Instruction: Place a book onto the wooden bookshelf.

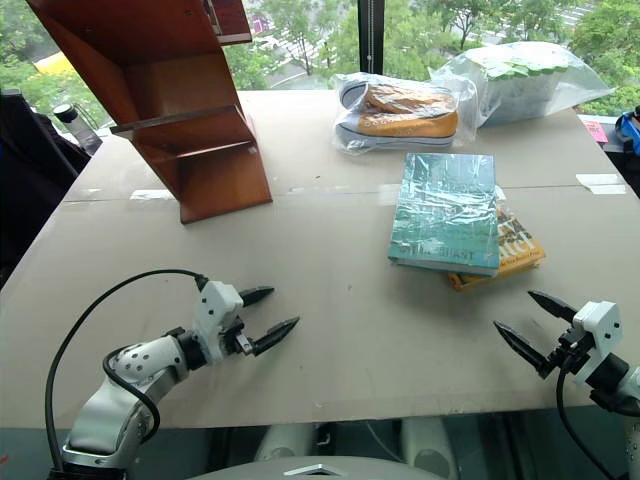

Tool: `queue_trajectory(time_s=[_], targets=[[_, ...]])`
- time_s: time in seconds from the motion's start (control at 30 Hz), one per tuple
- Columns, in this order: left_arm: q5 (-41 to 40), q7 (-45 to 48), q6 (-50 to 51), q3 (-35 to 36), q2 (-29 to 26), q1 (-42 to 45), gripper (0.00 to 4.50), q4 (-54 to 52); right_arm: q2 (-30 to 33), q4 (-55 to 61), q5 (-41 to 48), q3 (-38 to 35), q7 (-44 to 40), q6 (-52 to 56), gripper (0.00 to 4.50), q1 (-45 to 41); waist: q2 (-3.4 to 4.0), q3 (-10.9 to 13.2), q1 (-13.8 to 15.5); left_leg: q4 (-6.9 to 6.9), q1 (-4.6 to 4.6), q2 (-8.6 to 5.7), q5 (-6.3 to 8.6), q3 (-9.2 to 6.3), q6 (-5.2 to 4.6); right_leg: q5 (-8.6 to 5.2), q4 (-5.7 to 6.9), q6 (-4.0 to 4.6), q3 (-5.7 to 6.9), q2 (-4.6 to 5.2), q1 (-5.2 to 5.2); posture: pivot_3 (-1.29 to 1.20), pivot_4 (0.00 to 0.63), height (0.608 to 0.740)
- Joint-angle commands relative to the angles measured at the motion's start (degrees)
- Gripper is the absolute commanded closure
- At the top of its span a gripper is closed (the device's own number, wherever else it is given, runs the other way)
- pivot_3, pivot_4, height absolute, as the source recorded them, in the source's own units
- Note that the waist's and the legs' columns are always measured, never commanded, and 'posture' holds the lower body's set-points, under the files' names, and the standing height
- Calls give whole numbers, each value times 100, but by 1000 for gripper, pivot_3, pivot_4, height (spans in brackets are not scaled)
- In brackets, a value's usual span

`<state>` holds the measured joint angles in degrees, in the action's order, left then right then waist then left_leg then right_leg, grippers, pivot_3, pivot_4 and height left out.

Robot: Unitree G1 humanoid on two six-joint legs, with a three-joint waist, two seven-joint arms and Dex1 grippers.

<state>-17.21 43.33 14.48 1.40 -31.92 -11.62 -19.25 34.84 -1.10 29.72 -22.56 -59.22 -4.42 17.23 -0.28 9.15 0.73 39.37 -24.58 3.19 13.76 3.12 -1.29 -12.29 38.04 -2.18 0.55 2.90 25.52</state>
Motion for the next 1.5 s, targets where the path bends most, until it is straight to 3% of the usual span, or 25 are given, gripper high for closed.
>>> queue_trajectory(time_s=[0.03,0.9,1.07,1.17,1.37,1.5], targets=[[-63,17,105,23,-44,-104,130,-53,64,17,87,-185,-90,-97,0,24,0,0,0,0,0,0,0,0,0,0,0,0,0,0,0,0,150,693],[-372,257,343,162,-219,241,130,-206,26,281,216,-337,80,-43,0,-13,-1,0,5,0,0,0,0,-1,0,0,1,0,0,-2,0,0,150,693],[-1190,632,998,515,-664,887,130,-637,322,1193,137,-610,1355,858,0,-568,-4,3,-3,3,-2,0,-1,-3,0,2,7,1,0,-2,2,0,150,693],[-1812,946,1531,686,-1052,1385,130,-844,567,1683,-91,-362,2114,1782,0,-1066,-7,5,4,4,-3,0,-1,-5,1,2,7,1,0,-4,1,0,150,693],[-2145,1290,1932,794,-1701,1984,130,-1041,703,1367,-877,95,3484,3018,0,-2351,-18,12,-4,-1,-14,-2,-2,-6,0,2,-3,2,-2,-9,5,0,150,693],[-2212,1347,1994,994,-1980,2236,0,-1047,648,478,-1477,214,4058,3051,1220,-2932,-27,18,17,-1,-14,-3,-2,-7,0,2,-4,2,-1,-9,4,0,150,693]])
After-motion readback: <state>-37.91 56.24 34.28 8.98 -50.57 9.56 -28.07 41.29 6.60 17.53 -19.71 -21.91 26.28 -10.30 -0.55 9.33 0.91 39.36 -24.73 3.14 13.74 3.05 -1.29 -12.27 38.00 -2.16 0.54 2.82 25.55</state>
